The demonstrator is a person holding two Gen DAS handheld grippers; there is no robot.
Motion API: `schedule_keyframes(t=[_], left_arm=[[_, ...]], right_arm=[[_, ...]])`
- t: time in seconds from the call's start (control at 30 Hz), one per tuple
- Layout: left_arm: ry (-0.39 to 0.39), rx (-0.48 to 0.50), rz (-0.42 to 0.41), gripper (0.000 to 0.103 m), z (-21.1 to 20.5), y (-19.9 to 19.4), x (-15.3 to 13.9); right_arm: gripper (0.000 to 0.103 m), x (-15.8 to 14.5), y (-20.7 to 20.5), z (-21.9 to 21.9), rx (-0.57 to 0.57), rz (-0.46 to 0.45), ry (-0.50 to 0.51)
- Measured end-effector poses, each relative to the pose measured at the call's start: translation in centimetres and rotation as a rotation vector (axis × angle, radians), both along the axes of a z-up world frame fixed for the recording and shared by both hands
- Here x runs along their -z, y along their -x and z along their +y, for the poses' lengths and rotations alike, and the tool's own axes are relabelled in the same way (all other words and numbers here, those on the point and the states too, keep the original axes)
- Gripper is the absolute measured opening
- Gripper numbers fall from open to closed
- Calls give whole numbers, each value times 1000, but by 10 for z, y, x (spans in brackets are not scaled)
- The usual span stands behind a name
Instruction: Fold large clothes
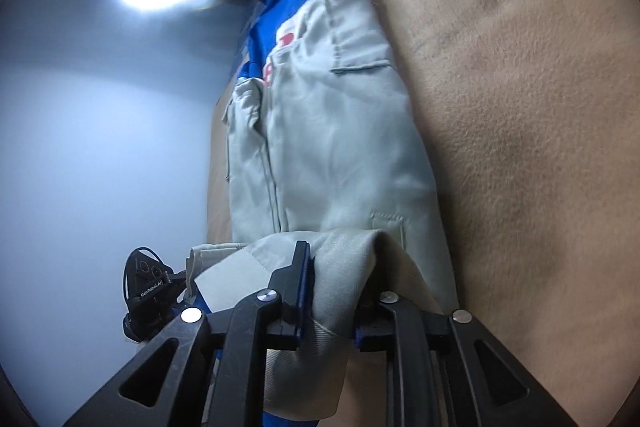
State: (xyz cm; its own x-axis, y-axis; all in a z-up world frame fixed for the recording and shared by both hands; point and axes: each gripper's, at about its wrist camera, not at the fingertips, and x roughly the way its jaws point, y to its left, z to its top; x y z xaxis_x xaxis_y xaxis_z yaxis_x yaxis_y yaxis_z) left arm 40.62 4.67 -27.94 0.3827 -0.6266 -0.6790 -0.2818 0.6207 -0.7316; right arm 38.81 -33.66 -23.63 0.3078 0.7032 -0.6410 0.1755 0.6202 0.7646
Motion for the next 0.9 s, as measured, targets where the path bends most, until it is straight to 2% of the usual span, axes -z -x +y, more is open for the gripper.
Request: schedule_keyframes(t=[0.07,0.17,0.2,0.23,0.3,0.37,0.43,0.5,0.57,0.6,0.63,0.67,0.7,0.73,0.8,0.83,0.9], left_arm=[[-3,-2,11,14,-1,-4,4],[18,14,15,35,-3,-7,5],[34,23,11,48,-4,-9,3],[42,25,8,58,-5,-10,0],[53,21,-1,69,-5,-11,-6],[70,13,-9,72,-1,-11,-13],[91,1,-32,72,8,-10,-23],[78,-11,-76,72,17,-7,-36],[61,-20,-128,72,27,0,-52],[60,-15,-158,72,31,6,-60],[54,-3,-178,72,33,10,-65],[38,15,-195,72,34,13,-71],[-1,49,-221,72,31,18,-76],[-34,76,-239,71,27,22,-81],[-124,159,-269,64,11,27,-83],[-153,195,-273,58,4,30,-81],[-212,258,-270,53,-15,30,-74]], right_arm=[[20,5,-3,-2,10,17,-19],[35,9,-4,-8,20,28,-88],[47,8,-4,-9,18,30,-106],[63,6,-3,-10,17,29,-131],[78,0,-2,-13,29,10,-173],[85,-8,0,-18,32,-4,-186],[85,-20,3,-29,38,-27,-188],[84,-34,8,-44,54,-65,-175],[78,-49,13,-55,46,-120,-161],[70,-62,19,-59,3,-168,-147],[57,-72,24,-57,-44,-205,-116],[51,-79,26,-54,-84,-229,-74],[40,-86,32,-49,-147,-255,-10],[35,-89,40,-39,-220,-275,44],[30,-84,51,-20,-315,-282,86],[29,-80,52,-9,-352,-277,128],[29,-70,51,10,-403,-276,225]])
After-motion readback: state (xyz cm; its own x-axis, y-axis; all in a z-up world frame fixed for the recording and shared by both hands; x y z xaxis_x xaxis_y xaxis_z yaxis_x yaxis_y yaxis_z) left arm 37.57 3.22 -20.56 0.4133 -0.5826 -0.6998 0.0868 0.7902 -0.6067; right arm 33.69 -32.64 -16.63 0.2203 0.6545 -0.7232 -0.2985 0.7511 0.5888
